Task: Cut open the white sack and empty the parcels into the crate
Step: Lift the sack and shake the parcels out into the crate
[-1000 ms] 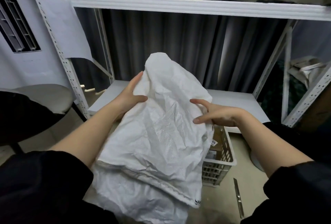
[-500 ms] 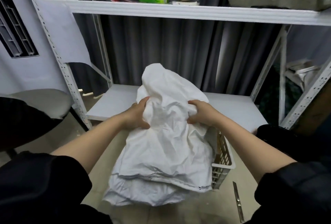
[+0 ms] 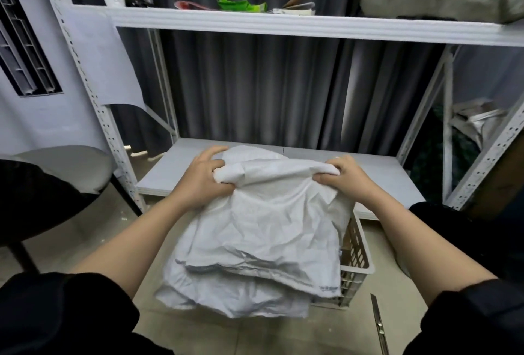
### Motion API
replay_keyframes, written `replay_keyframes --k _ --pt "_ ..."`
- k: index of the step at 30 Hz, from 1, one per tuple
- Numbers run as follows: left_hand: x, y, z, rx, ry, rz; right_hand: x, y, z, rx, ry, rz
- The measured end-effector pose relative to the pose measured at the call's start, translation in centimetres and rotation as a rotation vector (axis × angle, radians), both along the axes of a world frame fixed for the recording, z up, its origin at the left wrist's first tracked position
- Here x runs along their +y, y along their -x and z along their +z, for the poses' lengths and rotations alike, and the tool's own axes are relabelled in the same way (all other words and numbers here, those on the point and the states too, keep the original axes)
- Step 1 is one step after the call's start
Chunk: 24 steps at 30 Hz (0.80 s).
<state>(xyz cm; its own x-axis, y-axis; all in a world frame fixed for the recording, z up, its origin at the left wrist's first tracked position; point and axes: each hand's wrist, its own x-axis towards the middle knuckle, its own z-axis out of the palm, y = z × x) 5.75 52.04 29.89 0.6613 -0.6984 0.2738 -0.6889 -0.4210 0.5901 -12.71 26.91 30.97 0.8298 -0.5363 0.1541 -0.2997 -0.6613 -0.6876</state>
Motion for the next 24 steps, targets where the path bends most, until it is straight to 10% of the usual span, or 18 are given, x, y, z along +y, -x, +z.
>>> replay_keyframes --k 5,9,18,24 --pt "-1.5 1.0 0.7 0.025 0.041 0.160 2.2 -1.0 -0.1 -0.054 0.264 -0.363" --pt "-2.5 0.5 0.4 -0.071 -0.101 0.425 6.0 -2.3 -0.3 0.058 0.350 -0.028" --pt "-1.5 2.1 1.6 1.000 0.574 0.321 8.4 -3.6 -4.9 0.173 0.129 -0.031" --pt "-1.0 4.0 2.1 1.367 0.915 0.073 12.4 -4.5 -7.0 -0.171 -0.116 0.050"
